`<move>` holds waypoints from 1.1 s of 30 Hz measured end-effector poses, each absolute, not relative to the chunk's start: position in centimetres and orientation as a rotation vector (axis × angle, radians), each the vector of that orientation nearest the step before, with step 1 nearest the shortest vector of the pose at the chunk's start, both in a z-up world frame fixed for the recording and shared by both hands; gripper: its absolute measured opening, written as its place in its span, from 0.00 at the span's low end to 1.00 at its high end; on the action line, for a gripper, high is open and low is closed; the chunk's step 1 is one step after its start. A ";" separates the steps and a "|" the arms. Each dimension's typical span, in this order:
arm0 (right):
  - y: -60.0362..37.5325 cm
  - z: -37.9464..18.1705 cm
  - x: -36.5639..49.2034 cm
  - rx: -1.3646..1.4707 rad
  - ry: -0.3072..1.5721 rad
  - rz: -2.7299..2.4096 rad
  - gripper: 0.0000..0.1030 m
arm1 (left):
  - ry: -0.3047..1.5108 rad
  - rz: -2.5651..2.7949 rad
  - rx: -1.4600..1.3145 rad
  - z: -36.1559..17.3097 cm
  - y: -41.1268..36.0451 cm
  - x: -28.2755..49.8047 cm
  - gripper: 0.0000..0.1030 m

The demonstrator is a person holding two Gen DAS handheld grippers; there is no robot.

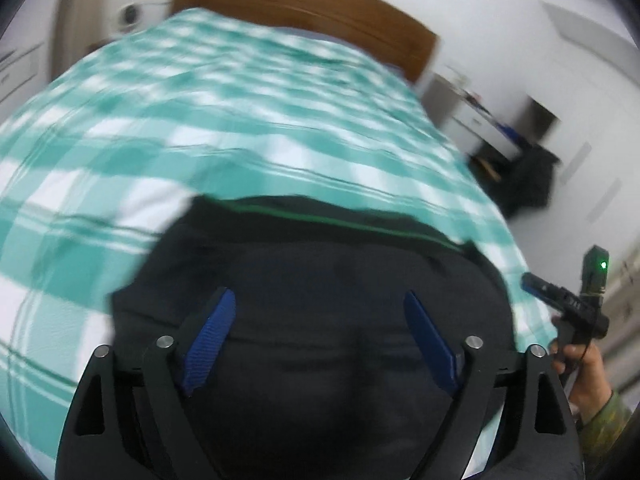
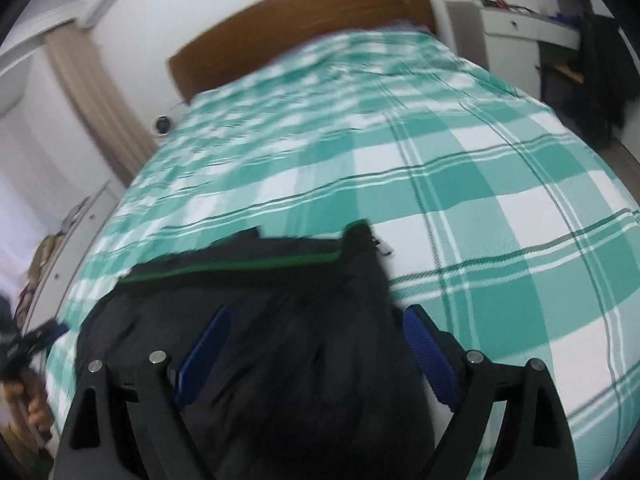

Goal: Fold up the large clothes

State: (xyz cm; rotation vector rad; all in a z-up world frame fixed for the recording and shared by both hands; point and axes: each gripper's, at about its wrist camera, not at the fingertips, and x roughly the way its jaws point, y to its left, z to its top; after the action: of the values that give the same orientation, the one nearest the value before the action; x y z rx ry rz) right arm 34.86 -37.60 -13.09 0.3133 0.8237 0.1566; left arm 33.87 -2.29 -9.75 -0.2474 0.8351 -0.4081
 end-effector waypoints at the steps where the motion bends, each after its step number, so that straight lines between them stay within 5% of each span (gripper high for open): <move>1: -37.3 -13.0 33.8 0.314 0.824 0.174 0.88 | 0.836 -0.438 -0.233 -9.5 -3.6 33.9 0.87; 12: -37.5 -15.3 20.7 0.413 0.839 0.225 0.88 | 0.965 -0.392 -0.064 -17.9 -12.1 38.1 0.98; 24: -37.8 -14.2 17.2 0.448 0.782 0.192 0.88 | 0.942 -0.429 -0.041 -13.8 -10.3 32.3 0.94; 33: -34.4 -13.3 16.9 0.413 0.774 0.253 0.88 | 0.962 -0.414 0.020 -18.3 -10.6 31.3 0.99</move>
State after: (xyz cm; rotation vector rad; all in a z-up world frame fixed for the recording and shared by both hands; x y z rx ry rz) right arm 16.94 -34.43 -13.32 0.4130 0.7737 0.2529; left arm 31.33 -10.63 -18.30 0.0203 0.9620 -0.4144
